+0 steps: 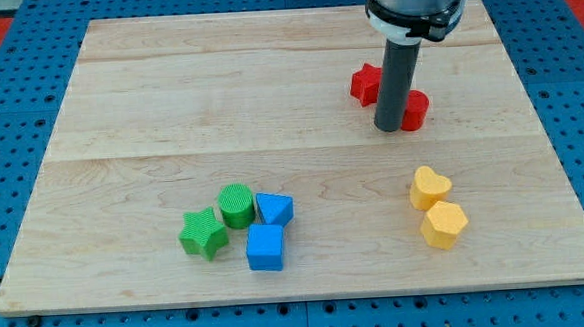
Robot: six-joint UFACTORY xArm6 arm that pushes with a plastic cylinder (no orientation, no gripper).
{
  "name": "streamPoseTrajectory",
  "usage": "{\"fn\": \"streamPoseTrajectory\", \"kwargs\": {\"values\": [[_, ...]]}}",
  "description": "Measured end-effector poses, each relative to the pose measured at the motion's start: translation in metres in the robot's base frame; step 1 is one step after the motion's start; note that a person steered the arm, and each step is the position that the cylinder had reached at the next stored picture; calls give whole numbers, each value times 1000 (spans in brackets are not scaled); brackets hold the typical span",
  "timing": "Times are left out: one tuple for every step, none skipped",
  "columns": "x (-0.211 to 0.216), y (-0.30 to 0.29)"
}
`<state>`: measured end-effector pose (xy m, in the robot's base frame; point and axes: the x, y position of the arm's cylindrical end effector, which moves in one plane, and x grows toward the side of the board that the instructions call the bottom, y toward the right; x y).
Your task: Push the red circle into red star
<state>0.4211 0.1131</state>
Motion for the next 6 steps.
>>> {"fn": "streamPoseTrajectory", "kwargs": {"values": [[22,42],[23,73],[-1,53],[-24,7],[-21,-2],[2,-31]]}}
